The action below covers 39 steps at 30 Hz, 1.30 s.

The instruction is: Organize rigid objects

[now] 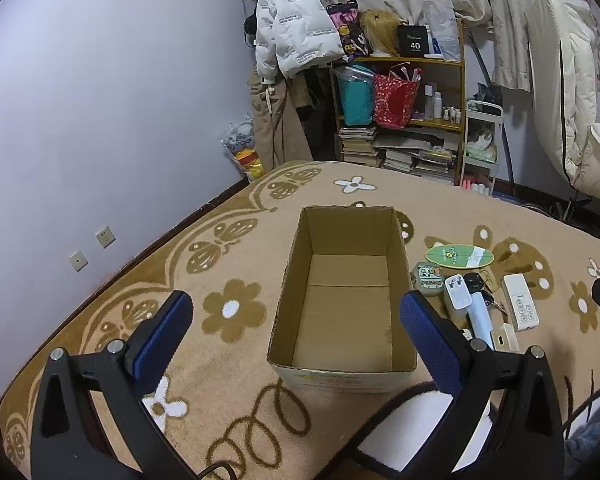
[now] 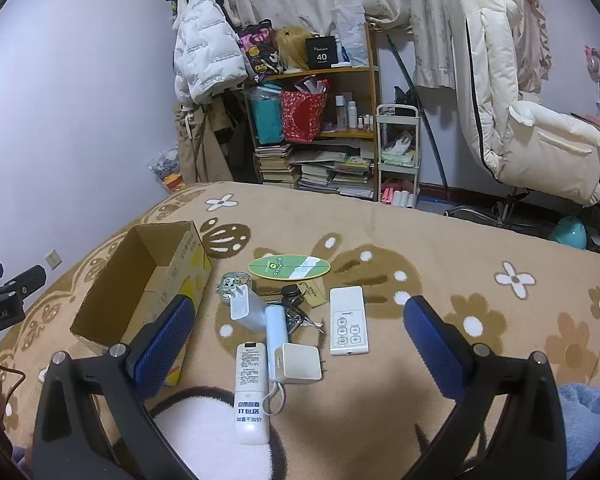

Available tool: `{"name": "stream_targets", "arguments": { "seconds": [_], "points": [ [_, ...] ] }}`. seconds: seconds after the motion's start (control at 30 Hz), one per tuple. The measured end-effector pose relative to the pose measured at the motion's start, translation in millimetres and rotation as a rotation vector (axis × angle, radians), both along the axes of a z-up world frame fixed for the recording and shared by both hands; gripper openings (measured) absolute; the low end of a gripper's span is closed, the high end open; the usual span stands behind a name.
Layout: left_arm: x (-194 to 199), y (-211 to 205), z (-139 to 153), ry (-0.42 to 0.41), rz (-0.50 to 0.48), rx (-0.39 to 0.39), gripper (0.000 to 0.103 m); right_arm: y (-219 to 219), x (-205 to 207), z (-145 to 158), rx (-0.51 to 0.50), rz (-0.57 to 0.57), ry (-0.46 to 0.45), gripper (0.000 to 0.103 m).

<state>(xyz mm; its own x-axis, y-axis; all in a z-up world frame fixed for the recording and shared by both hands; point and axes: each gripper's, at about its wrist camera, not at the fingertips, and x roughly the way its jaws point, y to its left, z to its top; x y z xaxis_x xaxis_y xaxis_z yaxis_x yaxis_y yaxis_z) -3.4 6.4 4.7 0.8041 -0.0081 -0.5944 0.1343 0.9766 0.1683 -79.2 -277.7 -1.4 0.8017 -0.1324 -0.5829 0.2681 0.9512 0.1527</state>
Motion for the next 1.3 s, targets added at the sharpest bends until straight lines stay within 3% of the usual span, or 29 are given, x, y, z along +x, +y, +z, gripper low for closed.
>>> {"name": "stream_targets", "arguments": {
  "seconds": [1.3],
  "points": [
    [-4.6, -9.8, -1.0, 0.000, -0.025, 0.034, 0.102, -1.2, 0.2, -11.5, 0.015, 0.007, 0.012, 0.103]
  ]
}}
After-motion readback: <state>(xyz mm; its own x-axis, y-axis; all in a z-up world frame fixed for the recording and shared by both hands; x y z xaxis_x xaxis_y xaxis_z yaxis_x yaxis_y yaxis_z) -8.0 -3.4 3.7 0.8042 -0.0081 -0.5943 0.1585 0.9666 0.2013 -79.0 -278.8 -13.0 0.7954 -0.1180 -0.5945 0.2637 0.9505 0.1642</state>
